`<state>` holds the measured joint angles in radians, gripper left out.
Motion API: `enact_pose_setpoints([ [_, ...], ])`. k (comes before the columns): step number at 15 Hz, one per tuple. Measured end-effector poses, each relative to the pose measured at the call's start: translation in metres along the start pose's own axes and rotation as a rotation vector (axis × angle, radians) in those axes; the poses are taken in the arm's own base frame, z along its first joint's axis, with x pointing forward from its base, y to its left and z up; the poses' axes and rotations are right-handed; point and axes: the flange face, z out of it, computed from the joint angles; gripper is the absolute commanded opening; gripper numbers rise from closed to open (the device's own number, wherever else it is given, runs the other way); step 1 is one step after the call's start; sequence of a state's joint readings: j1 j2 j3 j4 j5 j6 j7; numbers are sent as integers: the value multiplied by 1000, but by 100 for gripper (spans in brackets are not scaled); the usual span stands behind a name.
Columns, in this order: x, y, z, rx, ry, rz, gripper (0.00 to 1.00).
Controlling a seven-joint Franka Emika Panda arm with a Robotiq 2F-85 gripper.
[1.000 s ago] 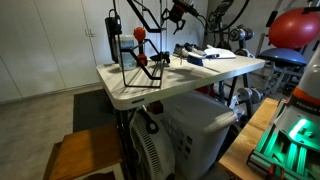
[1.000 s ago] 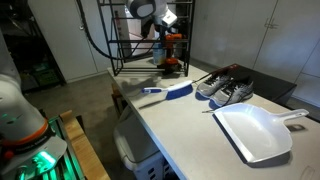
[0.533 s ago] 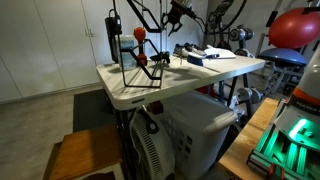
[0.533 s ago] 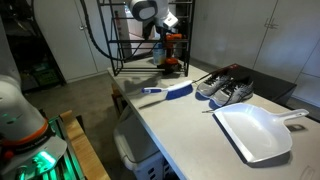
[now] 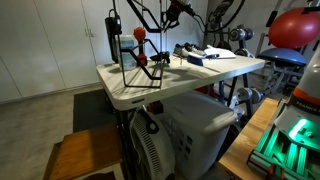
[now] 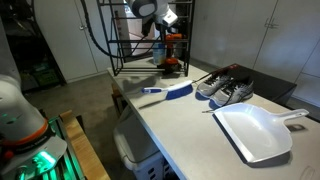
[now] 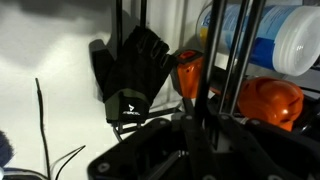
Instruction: Move the black rack to the edge
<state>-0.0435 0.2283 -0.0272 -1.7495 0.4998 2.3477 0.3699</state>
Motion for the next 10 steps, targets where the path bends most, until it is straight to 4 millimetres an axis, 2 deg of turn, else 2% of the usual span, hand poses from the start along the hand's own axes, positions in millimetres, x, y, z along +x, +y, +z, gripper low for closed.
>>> enact_pose_setpoints([
  [5, 0, 2, -2, -16, -6, 19, 3],
  [10, -1, 13, -15, -97, -19, 60, 3],
])
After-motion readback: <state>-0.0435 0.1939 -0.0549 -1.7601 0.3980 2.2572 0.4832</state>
